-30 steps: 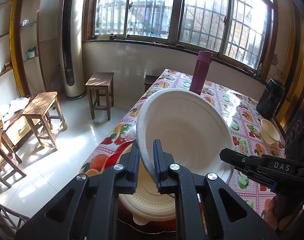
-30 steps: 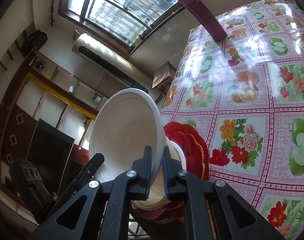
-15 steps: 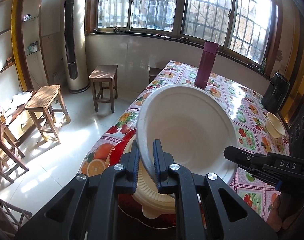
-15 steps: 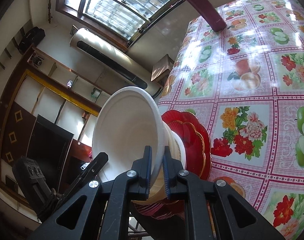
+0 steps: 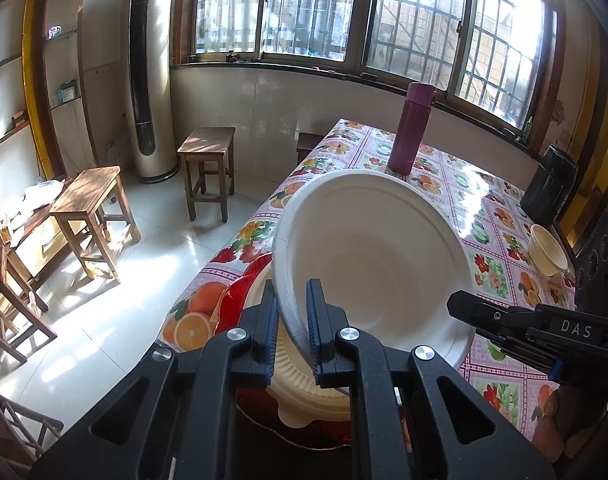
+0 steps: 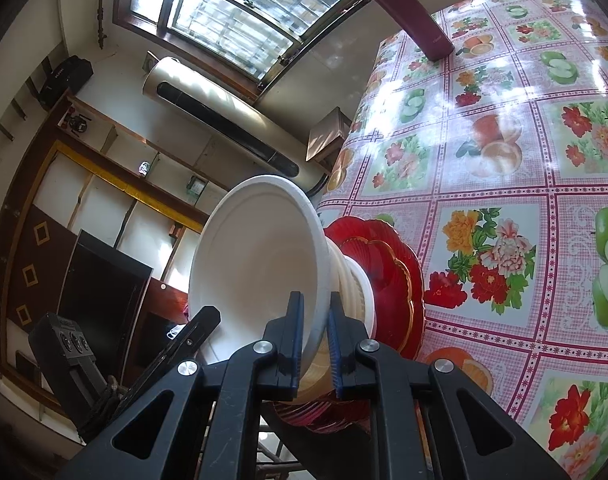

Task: Organize plates and bowls
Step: 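Carry the white foam bowl over and lower it onto the red plate stack, then open the left gripper and withdraw from the white foam bowl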

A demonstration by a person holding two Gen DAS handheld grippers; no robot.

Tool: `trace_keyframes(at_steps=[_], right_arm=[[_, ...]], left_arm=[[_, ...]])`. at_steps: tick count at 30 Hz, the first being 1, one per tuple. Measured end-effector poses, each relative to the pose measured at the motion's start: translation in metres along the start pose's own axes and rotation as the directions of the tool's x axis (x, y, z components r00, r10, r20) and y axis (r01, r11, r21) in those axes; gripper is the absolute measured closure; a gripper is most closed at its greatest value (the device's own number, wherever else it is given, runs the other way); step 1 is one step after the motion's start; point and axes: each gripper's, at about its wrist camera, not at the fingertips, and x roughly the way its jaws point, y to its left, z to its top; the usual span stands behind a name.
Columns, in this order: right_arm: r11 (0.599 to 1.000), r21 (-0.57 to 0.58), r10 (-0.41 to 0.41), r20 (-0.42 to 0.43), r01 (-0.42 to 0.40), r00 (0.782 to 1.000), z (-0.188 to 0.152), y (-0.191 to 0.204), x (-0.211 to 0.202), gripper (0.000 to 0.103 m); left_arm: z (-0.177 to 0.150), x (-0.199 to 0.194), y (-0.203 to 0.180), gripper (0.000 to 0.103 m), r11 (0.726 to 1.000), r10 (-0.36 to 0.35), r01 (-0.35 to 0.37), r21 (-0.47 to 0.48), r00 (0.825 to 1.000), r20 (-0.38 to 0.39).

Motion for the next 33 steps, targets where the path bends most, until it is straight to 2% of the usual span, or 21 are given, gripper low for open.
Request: trace_keyframes(at_steps=[10,17,23,33], right_arm=[[0.999,-0.001,0.037,-0.003,-0.037,0.999,-0.004,0.006,-0.012,0.089],[0.999,0.001,0.039,-0.025,-0.039,0.999,-0.007,0.003,-0.009,0.089],[0.999,0.003,0.036,-0.054,-0.036,0.998,-0.008,-0.002,0.002,0.089],[1.000,-0.007,0.011,-0.049,-0.011,0.999,-0.006,-0.007,0.003,0.087]], left_arm=[[0.003,-0.013,-0.005,0.092,1.000,0.004,-0.004,0.021,1.000,0.022],[-0.009,-0.004,-0.003,0.091,0.999,0.031,-0.031,0.033,0.999,-0.023],[-0.015,0.003,0.000,0.091,0.996,0.071,-0.069,0.053,0.997,-0.034],[-0.017,0.003,0.000,0.089,0.984,0.151,-0.151,0.095,0.988,0.000]])
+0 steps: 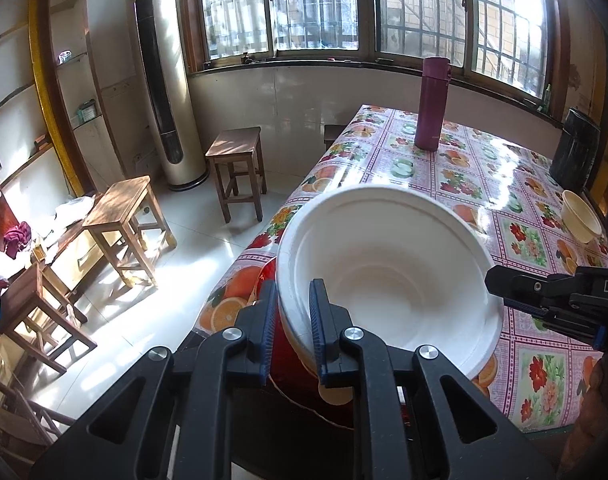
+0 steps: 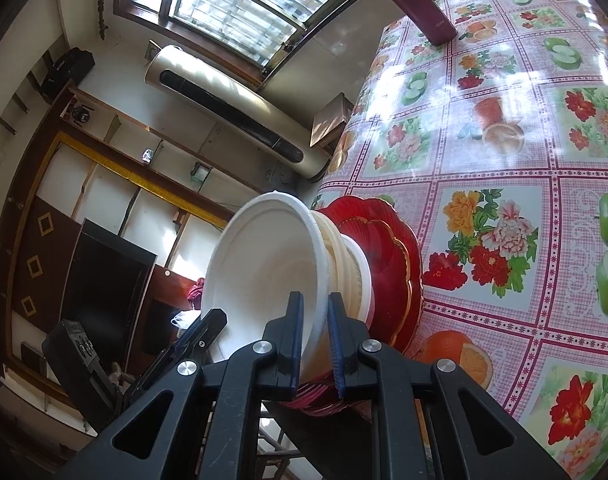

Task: Organize plates and bowls
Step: 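Open the left gripper and withdraw from the white foam bowl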

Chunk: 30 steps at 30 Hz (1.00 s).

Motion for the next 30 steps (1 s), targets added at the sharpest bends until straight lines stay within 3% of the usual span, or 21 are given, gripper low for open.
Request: trace_keyframes(at_steps=[3,5,7,9,12,19,23,27,30], right_arm=[[1.000,0.014,0.003,0.003,-0.003,1.000,0.000,-0.002,-0.002,0.078],[1.000,0.018,0.002,0.012,-0.002,1.000,0.002,-0.005,-0.005,0.078],[1.000,0.028,0.006,0.017,-0.006,1.000,0.003,-0.007,-0.008,0.075],[0.999,0.033,0.005,0.027,-0.006,1.000,0.004,-0.010,-0.011,0.073],[0.998,0.056,0.006,0.034,-0.008,0.999,0.005,-0.017,-0.017,0.065],[0.995,0.102,0.011,0.067,-0.018,0.998,0.011,-0.033,-0.036,0.049],[0.992,0.121,0.016,0.092,-0.027,0.996,0.015,-0.042,-0.051,0.029],[0.992,0.123,-0.006,0.135,-0.011,0.991,0.020,-0.051,-0.072,0.005],[0.992,0.128,-0.013,0.177,-0.010,0.984,0.025,-0.060,-0.094,0.000]], left_arm=[[-0.001,-0.003,0.003,0.082,1.000,0.030,-0.030,0.000,0.999,0.014],[-0.001,-0.007,0.004,0.069,0.998,0.061,-0.061,0.005,0.997,0.036],[-0.001,-0.012,0.005,0.035,0.994,0.110,-0.111,0.010,0.991,0.075],[0.000,-0.021,0.005,0.026,0.985,0.165,-0.169,0.020,0.977,0.135],[0.005,-0.030,0.005,0.017,0.974,0.214,-0.224,0.031,0.957,0.197],[0.020,-0.042,-0.004,0.017,0.971,0.223,-0.237,0.024,0.941,0.255],[0.031,-0.052,-0.019,0.014,0.974,0.205,-0.225,0.032,0.932,0.300],[0.043,-0.061,-0.043,0.000,0.983,0.146,-0.174,0.053,0.930,0.338],[0.050,-0.065,-0.070,0.000,0.987,0.086,-0.127,0.095,0.932,0.352]])
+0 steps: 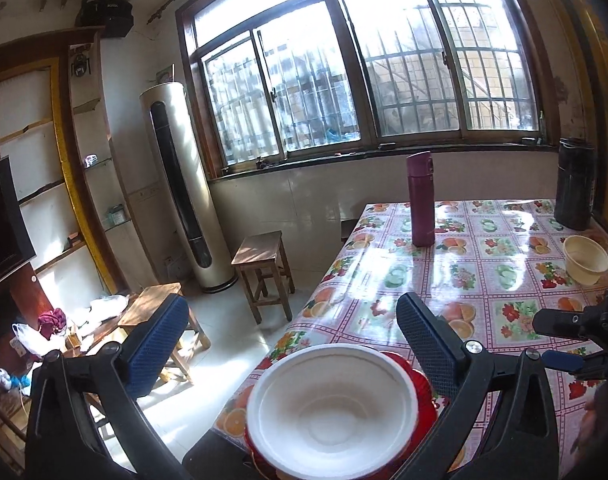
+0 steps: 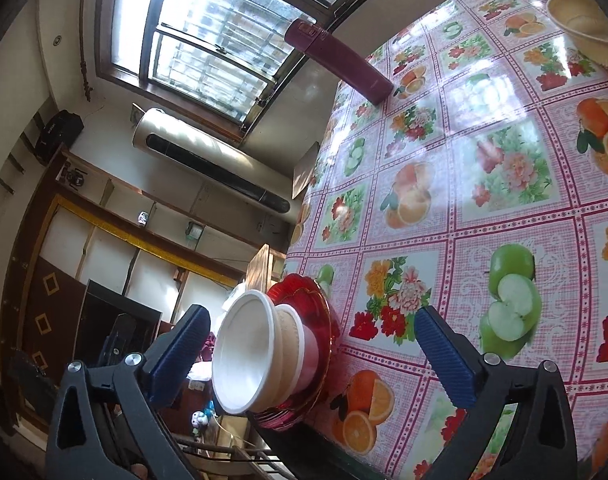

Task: Organize plates and bowls
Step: 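Open the left gripper and withdraw from the white foam bowl, then move the left gripper to the rim of the beige ribbed plastic bowl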

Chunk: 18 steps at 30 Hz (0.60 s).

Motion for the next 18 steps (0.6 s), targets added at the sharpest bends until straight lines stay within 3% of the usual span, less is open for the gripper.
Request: trace_keyframes(at_steps=[5,10,18], right_arm=[[0.999,-0.020,-0.046,0.127,0.049,0.991,0.023,-0.020,-0.047,0.000],[0.995,-0.029,-0.087,0.261,0.098,0.961,0.043,-0.037,-0.104,0.000],[0.986,0.028,-0.160,0.399,0.162,0.903,0.081,-0.079,-0.185,0.000]], left_arm=[[0.017,-0.006,-0.045,0.000,0.990,-0.142,0.142,0.023,0.990,0.004],[0.035,-0.011,-0.096,0.000,0.963,-0.263,0.262,0.059,0.965,-0.003],[0.058,-0.018,-0.169,0.000,0.924,-0.361,0.358,0.136,0.933,-0.006]])
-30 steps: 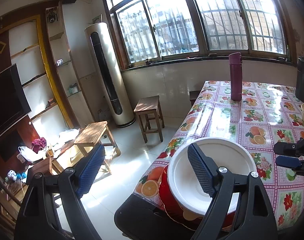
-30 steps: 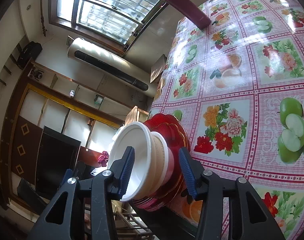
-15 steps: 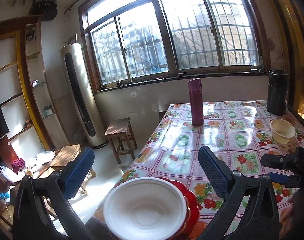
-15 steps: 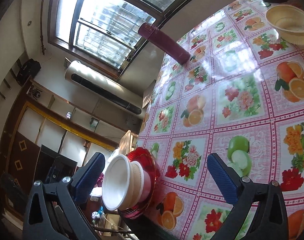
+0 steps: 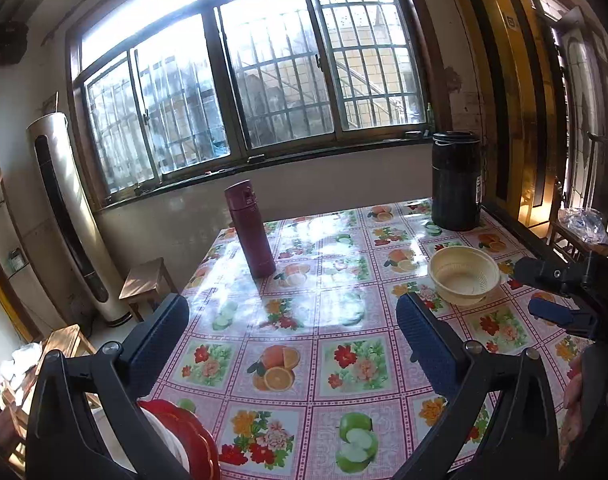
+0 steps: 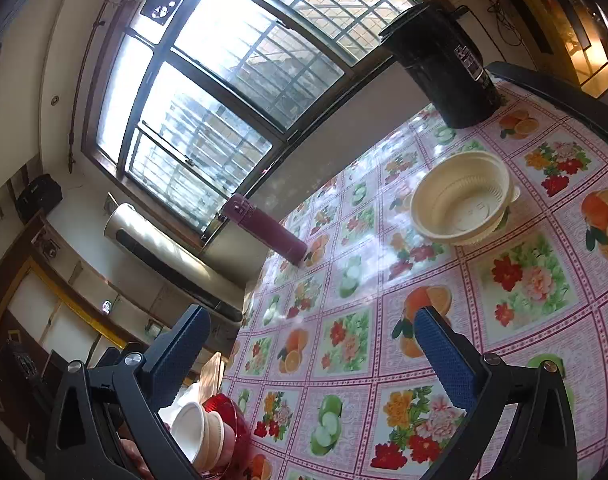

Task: Organize plates and bowls
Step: 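Move the left gripper to the rim of the beige ribbed plastic bowl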

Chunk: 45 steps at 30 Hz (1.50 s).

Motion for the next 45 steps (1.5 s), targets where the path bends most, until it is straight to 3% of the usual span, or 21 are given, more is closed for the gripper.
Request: trace_keyframes(at_steps=[7,13,19,45], right_arm=[[0.999,0.043,-0.035,0.104,0.031,0.994,0.060,-0.037,-0.022,0.000],[0.995,0.091,-0.062,0.161,0.047,0.985,0.108,-0.072,0.000,0.000],[0.985,0.113,-0.148,0.162,0.131,0.976,0.111,-0.106,0.020,0.000],[0.967,0.171,-0.205,0.087,0.188,0.975,0.099,-0.126,0.041,0.000]], left_arm=[[0.029,0.026,-0.051,0.000,0.997,-0.027,0.026,0.067,1.000,0.005],[0.049,0.065,-0.096,0.000,0.991,-0.019,0.018,0.131,1.000,0.001],[0.055,0.105,-0.130,0.000,0.991,-0.023,0.028,0.135,0.999,-0.042],[0.037,0.160,-0.157,0.000,0.991,-0.103,0.115,0.070,0.982,-0.161]])
